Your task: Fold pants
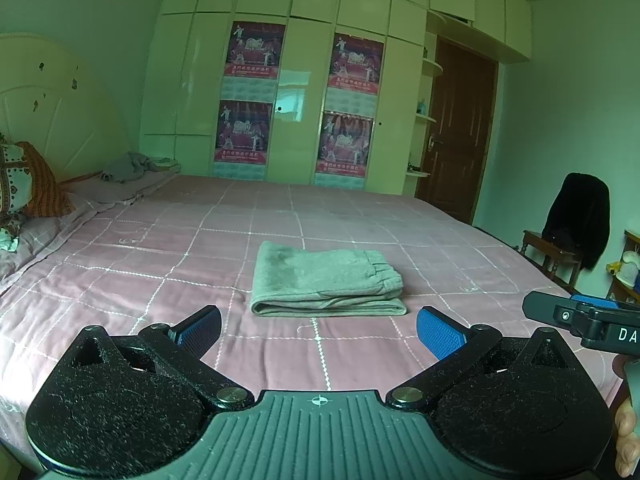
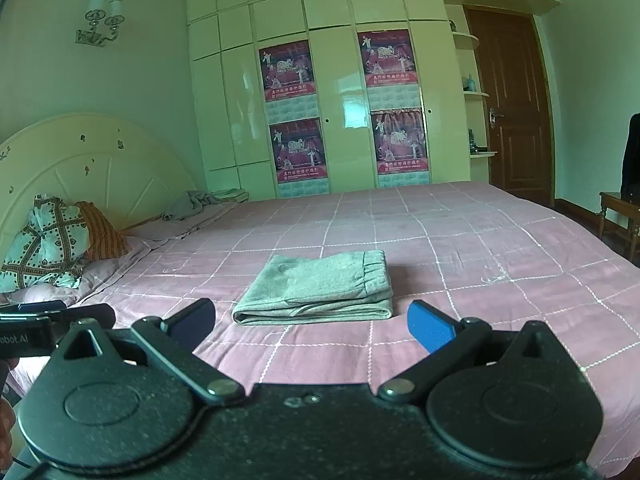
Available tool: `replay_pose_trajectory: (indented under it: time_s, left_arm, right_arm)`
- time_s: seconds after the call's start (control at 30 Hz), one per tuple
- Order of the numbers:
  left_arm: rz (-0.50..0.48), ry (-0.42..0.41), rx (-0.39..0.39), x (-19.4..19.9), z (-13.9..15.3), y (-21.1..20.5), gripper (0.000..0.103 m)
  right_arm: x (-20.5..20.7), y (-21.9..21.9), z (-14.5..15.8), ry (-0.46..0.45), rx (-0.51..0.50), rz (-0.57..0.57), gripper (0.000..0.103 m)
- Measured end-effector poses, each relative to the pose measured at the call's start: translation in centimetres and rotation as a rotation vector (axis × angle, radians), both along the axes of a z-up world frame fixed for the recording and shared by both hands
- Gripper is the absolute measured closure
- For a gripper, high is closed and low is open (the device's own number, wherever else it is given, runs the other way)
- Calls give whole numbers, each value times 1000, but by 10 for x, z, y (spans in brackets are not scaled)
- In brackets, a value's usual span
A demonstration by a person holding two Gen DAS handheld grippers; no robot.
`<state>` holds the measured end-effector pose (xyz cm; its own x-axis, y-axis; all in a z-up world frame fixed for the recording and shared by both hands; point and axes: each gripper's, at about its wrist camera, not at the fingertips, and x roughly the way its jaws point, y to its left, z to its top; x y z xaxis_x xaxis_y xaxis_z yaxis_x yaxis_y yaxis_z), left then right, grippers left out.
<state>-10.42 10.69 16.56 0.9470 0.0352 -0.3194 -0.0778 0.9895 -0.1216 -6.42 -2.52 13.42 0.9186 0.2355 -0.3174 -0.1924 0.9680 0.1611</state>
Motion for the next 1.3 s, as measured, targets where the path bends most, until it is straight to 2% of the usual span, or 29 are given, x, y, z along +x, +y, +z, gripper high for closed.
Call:
replay_pose_trajectory:
  time_s: [1.03,1.3]
  left_arm:
    - [-21,0,19,-1,2,-4,0]
    - [-41,-41,75,-6,7,-12,0]
  right_arm:
    - [1,-1,-1,-3,-5,3,0]
    - [2,-3,-1,-4,-5,4,0]
